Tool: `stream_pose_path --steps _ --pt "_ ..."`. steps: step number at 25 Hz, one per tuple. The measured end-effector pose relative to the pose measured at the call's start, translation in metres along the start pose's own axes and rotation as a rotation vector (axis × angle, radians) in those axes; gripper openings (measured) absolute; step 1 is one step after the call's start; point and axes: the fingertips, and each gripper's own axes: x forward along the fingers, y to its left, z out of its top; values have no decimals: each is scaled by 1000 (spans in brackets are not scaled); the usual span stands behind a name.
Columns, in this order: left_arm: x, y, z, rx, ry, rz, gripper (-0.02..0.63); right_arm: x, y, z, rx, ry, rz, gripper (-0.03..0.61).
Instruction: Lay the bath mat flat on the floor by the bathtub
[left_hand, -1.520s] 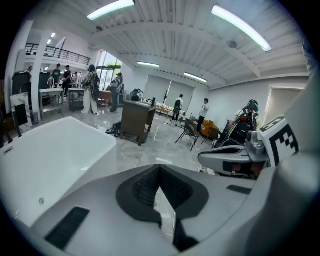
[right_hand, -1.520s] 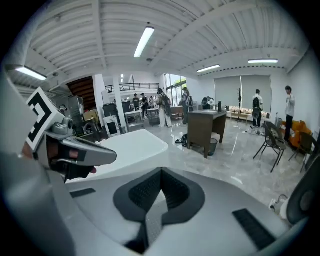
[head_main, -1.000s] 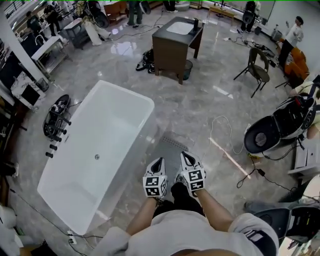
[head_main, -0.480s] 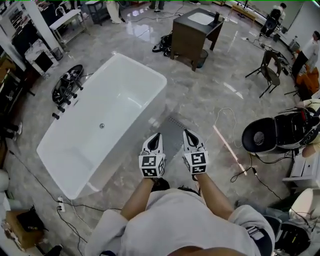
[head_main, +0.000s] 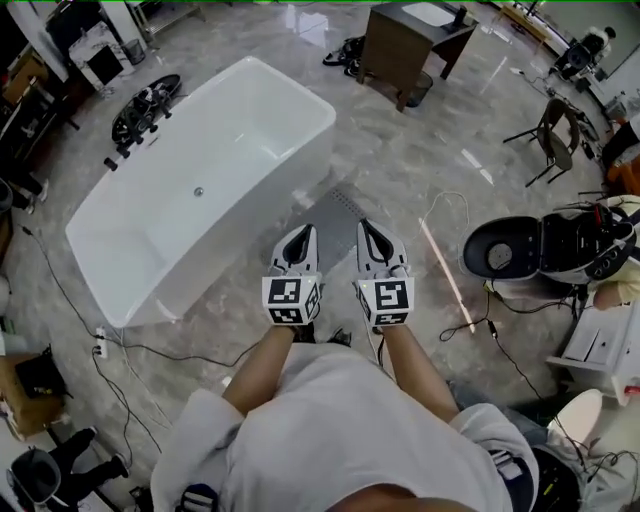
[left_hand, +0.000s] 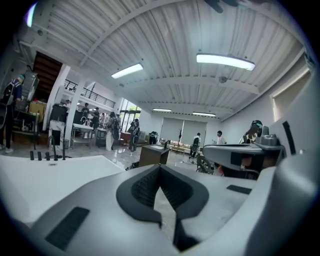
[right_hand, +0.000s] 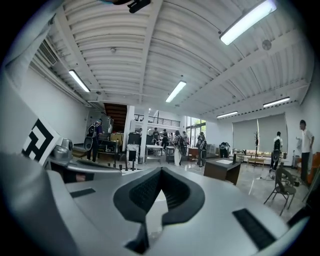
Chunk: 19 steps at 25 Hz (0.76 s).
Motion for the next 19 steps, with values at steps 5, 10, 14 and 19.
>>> stream_pose_path --steps 5,10,14,19 --pt "-41 -26 -3 58 -12 44 11 -43 3 -2 4 -12 3 6" --pt "-58 -48 0 94 -17 69 11 -66 -4 1 15 -34 15 6" --pt "-89 -47 11 73 -42 102 11 -79 18 15 -4 -42 55 6" --pt "-119 -48 29 89 -67 115 11 -94 39 39 -12 -71 85 6"
